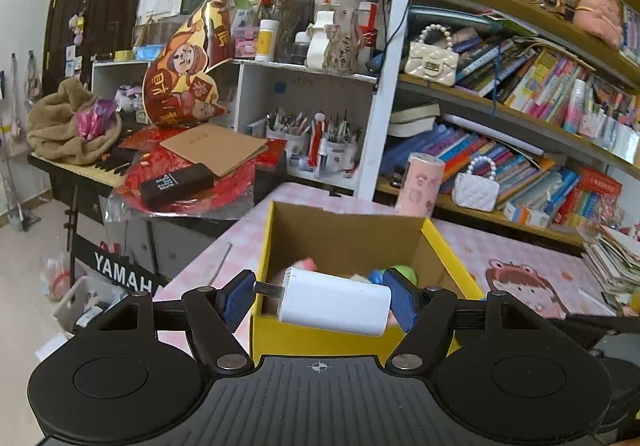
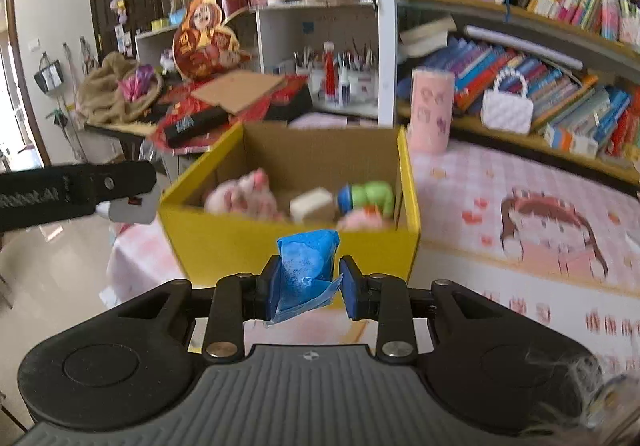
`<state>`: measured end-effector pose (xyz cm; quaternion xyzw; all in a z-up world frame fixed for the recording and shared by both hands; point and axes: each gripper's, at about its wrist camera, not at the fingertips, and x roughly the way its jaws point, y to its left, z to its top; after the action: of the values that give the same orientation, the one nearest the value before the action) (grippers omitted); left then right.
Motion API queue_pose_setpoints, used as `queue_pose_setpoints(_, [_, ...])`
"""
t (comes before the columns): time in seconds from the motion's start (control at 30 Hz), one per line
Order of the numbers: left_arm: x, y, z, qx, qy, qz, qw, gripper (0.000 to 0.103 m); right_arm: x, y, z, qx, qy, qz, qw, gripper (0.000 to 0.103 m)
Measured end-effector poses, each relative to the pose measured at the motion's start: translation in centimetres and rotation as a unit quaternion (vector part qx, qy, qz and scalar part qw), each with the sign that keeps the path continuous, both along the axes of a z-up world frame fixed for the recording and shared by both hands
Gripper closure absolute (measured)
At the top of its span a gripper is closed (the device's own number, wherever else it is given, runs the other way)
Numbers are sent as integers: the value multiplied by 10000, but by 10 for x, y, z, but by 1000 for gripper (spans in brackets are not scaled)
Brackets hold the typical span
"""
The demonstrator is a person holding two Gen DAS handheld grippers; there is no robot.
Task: Organize objects
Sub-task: 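Carry the charger plug and blue item with both grippers over the yellow box, then open the left gripper dropping the plug while the right releases the blue item into the box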
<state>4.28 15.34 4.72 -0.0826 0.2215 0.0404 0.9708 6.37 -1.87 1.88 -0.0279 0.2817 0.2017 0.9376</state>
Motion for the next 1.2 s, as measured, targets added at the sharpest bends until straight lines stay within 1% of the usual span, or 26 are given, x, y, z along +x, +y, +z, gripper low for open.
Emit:
queue_pose_setpoints(0.1, [20, -2, -3, -13, 42, 37, 10000, 33, 25, 2, 4, -54, -125, -13, 9999, 74])
queue_pose_setpoints(0.2, [40, -7, -10, 8, 132, 17, 9999, 33, 52, 5, 2, -127, -122, -22, 9998, 74])
queue_pose_setpoints(0.37, [67, -12, -24, 25, 365, -3, 9993, 33, 93, 16, -12, -402, 5, 88, 9992, 74])
queue_pose_setpoints(0.47, [82, -17, -34, 89, 576, -69, 9983, 33, 113, 22, -25, -553, 168, 204, 9981, 74])
queue_pose_setpoints(0.67, [101, -30, -50, 236, 915, -257, 9952, 32, 129, 27, -47, -731, 444, 279, 9959, 73])
queue_pose_setpoints(0.73, [104, -31, -49, 205, 976, -288, 9946, 32, 128, 28, -49, -809, 391, 275, 9956, 71])
queue_pose_setpoints(0.77, [103, -32, -47, 214, 948, -303, 9948, 28, 127, 26, -48, -784, 405, 257, 9958, 70])
queue_pose_setpoints(0.8, [102, -32, -43, 235, 878, -302, 9954, 20, 127, 25, -47, -764, 409, 241, 9959, 64])
queue_pose_setpoints(0.83, [99, -33, -39, 262, 780, -288, 9962, 16, 125, 23, -45, -748, 378, 230, 9962, 58])
queue_pose_setpoints(0.87, [96, -34, -34, 279, 669, -283, 9970, 13, 122, 21, -41, -742, 307, 206, 9966, 56])
queue_pose_setpoints(0.93, [90, -34, -23, 269, 483, -338, 9979, 11, 115, 18, -33, -727, 184, 169, 9970, 51])
queue_pose_setpoints(1.03, [78, -37, -7, 273, 235, -362, 9987, 6, 102, 10, -20, -637, -8, 15, 9980, 48])
queue_pose_setpoints(1.1, [64, -40, 4, 296, 26, -314, 9991, 2, 88, 2, -11, -535, -168, -188, 9982, 44])
queue_pose_setpoints(1.13, [57, -41, 8, 294, -57, -296, 9991, 1, 81, -3, -7, -484, -249, -311, 9980, 40])
queue_pose_setpoints(1.2, [40, -42, 15, 264, -196, -255, 9991, 0, 65, -12, 0, -423, -398, -571, 9967, 35])
